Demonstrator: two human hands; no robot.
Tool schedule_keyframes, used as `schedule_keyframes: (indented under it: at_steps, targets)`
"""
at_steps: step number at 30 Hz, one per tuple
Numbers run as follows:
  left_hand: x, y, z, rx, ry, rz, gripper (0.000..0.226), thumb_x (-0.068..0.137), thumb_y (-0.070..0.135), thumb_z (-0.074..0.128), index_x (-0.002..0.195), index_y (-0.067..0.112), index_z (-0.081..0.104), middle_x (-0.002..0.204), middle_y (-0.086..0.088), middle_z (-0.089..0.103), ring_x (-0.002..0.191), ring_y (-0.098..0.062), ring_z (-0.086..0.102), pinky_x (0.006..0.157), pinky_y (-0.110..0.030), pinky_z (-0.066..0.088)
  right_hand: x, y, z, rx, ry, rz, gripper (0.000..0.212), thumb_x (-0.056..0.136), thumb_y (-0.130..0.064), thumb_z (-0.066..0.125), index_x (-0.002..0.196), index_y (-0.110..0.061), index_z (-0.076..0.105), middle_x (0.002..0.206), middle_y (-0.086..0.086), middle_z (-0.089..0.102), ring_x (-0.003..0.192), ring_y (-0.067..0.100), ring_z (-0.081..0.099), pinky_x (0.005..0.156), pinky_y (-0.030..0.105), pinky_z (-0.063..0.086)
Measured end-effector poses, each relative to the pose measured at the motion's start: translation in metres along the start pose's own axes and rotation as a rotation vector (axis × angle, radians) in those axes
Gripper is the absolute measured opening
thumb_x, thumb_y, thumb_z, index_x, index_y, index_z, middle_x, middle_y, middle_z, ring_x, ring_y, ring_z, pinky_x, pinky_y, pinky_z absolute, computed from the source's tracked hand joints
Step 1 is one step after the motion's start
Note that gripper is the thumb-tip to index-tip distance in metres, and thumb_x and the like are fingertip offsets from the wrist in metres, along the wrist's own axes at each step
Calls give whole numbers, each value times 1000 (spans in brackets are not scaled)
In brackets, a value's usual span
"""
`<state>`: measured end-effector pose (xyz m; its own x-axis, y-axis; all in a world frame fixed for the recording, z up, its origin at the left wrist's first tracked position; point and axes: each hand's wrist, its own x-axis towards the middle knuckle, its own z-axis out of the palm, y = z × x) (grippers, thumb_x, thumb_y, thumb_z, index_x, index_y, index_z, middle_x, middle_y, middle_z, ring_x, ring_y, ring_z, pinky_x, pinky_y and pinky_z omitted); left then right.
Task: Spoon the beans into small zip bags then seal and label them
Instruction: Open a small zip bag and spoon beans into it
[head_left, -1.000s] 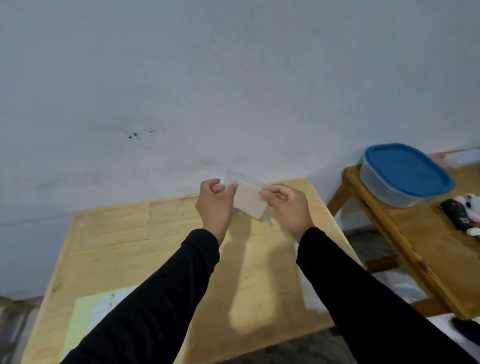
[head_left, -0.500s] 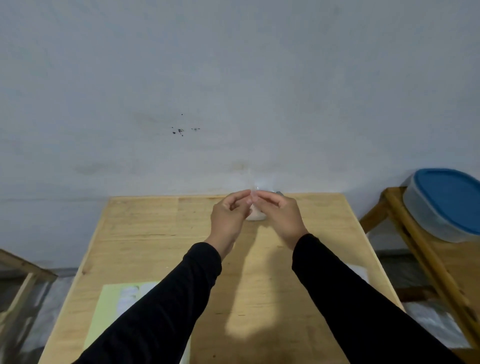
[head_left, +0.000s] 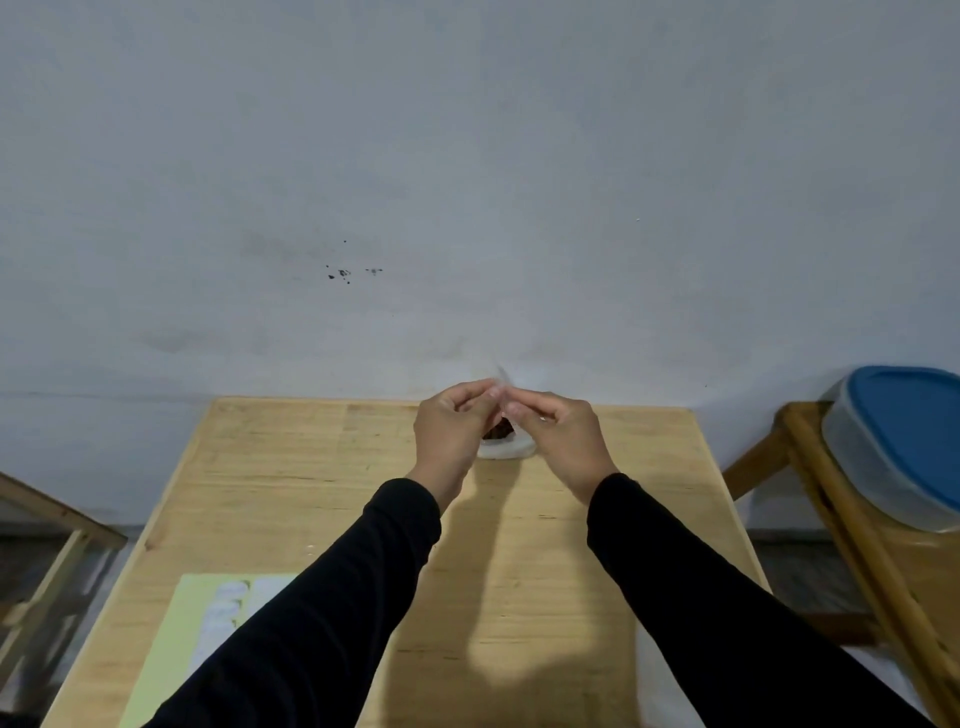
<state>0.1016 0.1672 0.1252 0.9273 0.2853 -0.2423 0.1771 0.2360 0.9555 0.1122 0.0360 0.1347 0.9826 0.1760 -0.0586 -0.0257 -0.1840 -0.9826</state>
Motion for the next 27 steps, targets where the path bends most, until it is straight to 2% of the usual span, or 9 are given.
schedule_keyframes:
  at_steps: [3,6,8,11,13,16,22,25,27]
  targets:
    - [-4,0,7,119,75,39,7,84,15,68,89,15,72,81,-6,73,77,-16,71,70,-22,55,1,3,1,-171,88,-67,25,90,-12,59,113,-16,67,93,-8,72,81,-12,62,80,7,48]
    - [-6,1,13,199,81,66,10,82,14,64,89,16,72,79,-6,72,76,-14,69,78,-26,56,2,4,-1,-218,145,-131,22,89,-9,56,105,-24,61,70,2,69,68,12,62,70,18,48]
    - [-6,0,17,187,90,44,9,81,14,65,87,17,72,78,-4,72,77,-14,69,82,-29,56,3,5,-2,-262,138,-161,14,89,-6,55,92,-17,64,69,4,68,68,22,60,67,26,49]
    - [-5,-2,20,120,99,-5,5,83,18,67,85,15,70,76,-3,73,78,-15,71,84,-33,56,6,8,-3,-315,130,-158,16,88,-3,55,87,-10,69,77,1,71,69,15,61,68,24,51]
    - [-3,-1,21,120,97,-10,14,82,28,70,84,14,70,76,-1,73,79,-15,71,81,-31,57,6,8,-3,-323,113,-149,15,88,-4,56,90,-9,70,82,3,72,73,9,63,73,20,51]
    - [0,1,20,210,108,27,25,77,38,75,84,14,69,74,1,72,77,-12,71,75,-27,56,7,7,-3,-330,104,-151,14,87,-3,57,87,-8,71,82,1,73,75,11,65,74,20,51]
    - [4,3,15,369,100,96,4,84,17,67,82,14,69,67,1,70,64,-8,66,68,-20,50,10,7,3,-268,130,-77,5,81,-4,68,79,-6,71,72,-2,69,64,-7,60,66,5,45]
    - [5,2,12,431,73,147,6,85,15,66,90,13,69,68,3,69,63,-1,64,66,-12,48,12,8,7,-261,173,-55,4,82,-7,69,79,-9,69,67,-5,65,61,-6,59,63,8,47]
    - [5,2,10,470,42,180,12,87,13,64,98,14,68,68,2,68,58,4,61,61,-4,44,11,8,9,-293,175,-60,10,84,-8,66,82,-17,68,65,-11,64,63,-5,60,62,11,49]
